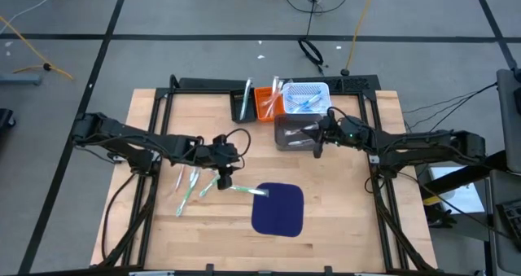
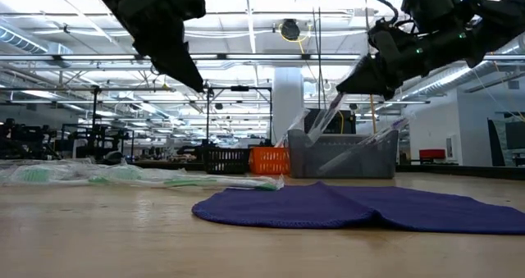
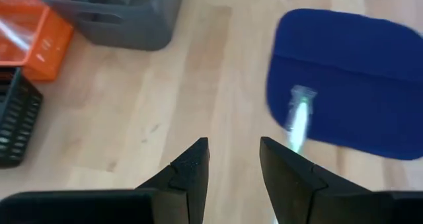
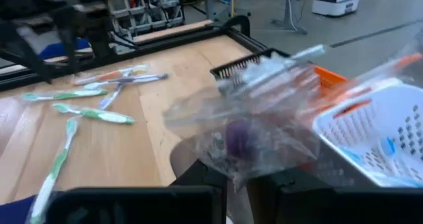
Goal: Pick & Place Toothbrushes
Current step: Put the violet toothbrush into the gray basket
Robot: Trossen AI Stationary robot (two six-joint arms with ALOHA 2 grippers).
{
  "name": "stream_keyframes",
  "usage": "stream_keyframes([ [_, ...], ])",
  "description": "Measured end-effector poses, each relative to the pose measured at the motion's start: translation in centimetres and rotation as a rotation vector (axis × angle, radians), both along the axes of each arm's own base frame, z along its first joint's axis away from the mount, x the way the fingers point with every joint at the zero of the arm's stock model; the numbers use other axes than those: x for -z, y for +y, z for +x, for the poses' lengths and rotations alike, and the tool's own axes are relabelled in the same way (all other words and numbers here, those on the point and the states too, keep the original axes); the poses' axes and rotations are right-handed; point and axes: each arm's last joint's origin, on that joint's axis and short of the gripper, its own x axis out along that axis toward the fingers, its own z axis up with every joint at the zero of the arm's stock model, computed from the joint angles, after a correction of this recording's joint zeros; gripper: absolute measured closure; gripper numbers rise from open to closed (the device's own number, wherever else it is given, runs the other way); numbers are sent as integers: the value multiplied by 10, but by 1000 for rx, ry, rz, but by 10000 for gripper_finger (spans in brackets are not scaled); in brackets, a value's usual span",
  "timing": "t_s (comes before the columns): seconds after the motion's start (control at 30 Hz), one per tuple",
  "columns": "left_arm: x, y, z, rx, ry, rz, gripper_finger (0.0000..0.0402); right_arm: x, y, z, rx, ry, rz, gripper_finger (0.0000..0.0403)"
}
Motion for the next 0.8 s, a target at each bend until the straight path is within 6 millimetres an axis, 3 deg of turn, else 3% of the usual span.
stream_keyframes([
  [0.2,0,-9,-1,15,-4,-15,266,10,0,-4,12,-55,9,380],
  [0.43,0,-13,-1,28,-8,-13,266,22,-3,-3,25,-145,-34,340],
  [0.8,0,-13,-1,8,-11,-27,266,24,-8,-3,105,-124,-87,205],
])
